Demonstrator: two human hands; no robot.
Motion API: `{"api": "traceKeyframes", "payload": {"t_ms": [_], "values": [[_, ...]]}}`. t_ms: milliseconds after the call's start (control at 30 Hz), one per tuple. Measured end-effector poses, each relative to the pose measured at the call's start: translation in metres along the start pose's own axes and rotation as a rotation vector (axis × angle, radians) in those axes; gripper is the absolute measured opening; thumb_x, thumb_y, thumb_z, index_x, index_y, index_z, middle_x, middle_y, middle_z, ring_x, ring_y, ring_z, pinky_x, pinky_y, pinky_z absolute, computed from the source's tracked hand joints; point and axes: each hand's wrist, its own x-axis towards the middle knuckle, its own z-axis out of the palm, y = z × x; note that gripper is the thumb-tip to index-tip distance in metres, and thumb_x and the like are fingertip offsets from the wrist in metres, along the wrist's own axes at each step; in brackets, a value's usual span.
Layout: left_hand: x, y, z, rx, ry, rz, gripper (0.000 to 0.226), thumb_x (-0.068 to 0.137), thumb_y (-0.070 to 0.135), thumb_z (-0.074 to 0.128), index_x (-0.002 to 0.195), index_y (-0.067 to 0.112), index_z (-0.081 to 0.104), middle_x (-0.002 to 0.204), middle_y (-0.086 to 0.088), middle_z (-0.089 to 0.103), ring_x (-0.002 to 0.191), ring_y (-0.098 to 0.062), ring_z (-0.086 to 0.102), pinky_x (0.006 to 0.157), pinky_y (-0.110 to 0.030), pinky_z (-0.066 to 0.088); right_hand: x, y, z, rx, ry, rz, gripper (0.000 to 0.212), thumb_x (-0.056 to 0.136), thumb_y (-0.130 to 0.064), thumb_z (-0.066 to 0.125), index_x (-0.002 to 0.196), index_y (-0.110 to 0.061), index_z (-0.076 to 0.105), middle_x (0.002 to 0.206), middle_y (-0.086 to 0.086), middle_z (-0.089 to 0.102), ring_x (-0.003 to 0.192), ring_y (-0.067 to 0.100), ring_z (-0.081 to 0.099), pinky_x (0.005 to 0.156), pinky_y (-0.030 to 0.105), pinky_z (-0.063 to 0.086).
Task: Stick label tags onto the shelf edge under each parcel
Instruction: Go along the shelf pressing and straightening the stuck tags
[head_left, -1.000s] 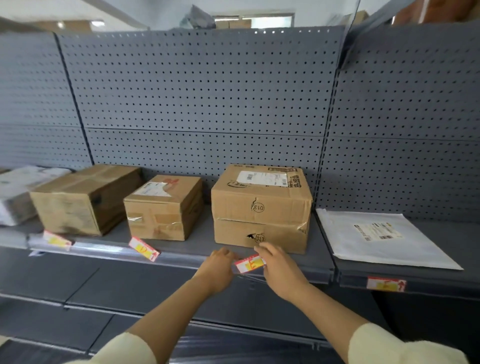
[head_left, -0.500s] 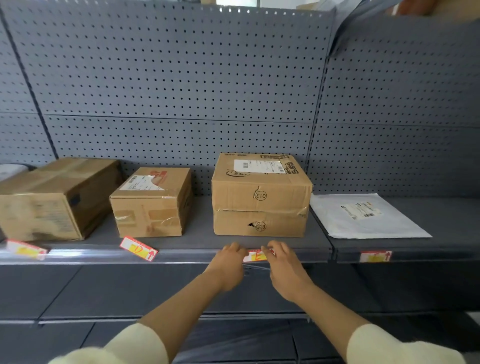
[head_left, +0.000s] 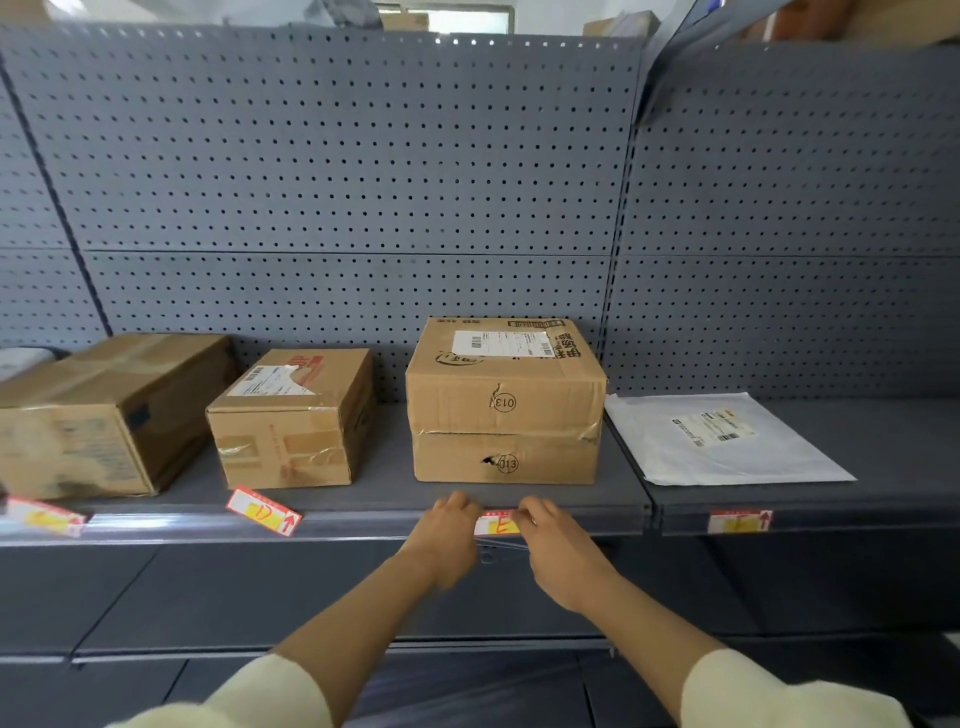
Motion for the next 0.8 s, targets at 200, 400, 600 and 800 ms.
{"api": "traceKeyframes", "payload": {"t_ms": [200, 400, 600, 800], "values": [[0.0, 0.004, 0.0, 0.049, 0.001, -0.014, 0.043, 0.094, 0.011, 0.05, 0.137, 0.014, 0.046, 0.134, -0.009, 0.044, 0.121, -0.028, 0.046, 0.107, -0.039, 0.039, 0.003, 0.002, -0.003, -0.006, -0.019, -0.013, 0.06, 0.084, 0.006, 0.051, 0.141, -0.007, 0.034, 0.138, 0.008, 0.036, 0.121, 0.025, 0.039, 0.098, 0.034, 0.039], [0.0, 0.006, 0.006, 0.119, -0.022, -0.028, 0.046, 0.093, 0.01, 0.048, 0.139, 0.014, 0.044, 0.135, -0.009, 0.041, 0.119, -0.03, 0.045, 0.106, -0.041, 0.039, 0.005, 0.005, 0.001, -0.018, -0.056, -0.018, 0.052, 0.083, 0.007, 0.051, 0.133, -0.006, 0.042, 0.134, 0.008, 0.038, 0.117, 0.025, 0.041, 0.096, 0.035, 0.041], [0.003, 0.008, 0.006, 0.118, -0.001, -0.047, 0.045, 0.093, 0.01, 0.051, 0.137, 0.015, 0.045, 0.134, -0.009, 0.043, 0.119, -0.029, 0.046, 0.105, -0.04, 0.04, 0.007, 0.007, 0.002, 0.038, -0.04, -0.011, 0.055, 0.083, 0.005, 0.053, 0.135, -0.01, 0.042, 0.132, 0.005, 0.038, 0.115, 0.025, 0.042, 0.092, 0.036, 0.045], [0.003, 0.01, 0.005, 0.119, 0.0, -0.064, 0.045, 0.091, 0.008, 0.052, 0.135, 0.015, 0.046, 0.133, -0.009, 0.043, 0.118, -0.03, 0.046, 0.104, -0.04, 0.04, 0.01, 0.005, 0.004, 0.084, -0.035, 0.019, 0.051, 0.082, 0.001, 0.056, 0.131, -0.01, 0.045, 0.131, 0.004, 0.04, 0.117, 0.024, 0.04, 0.096, 0.036, 0.044]]}}
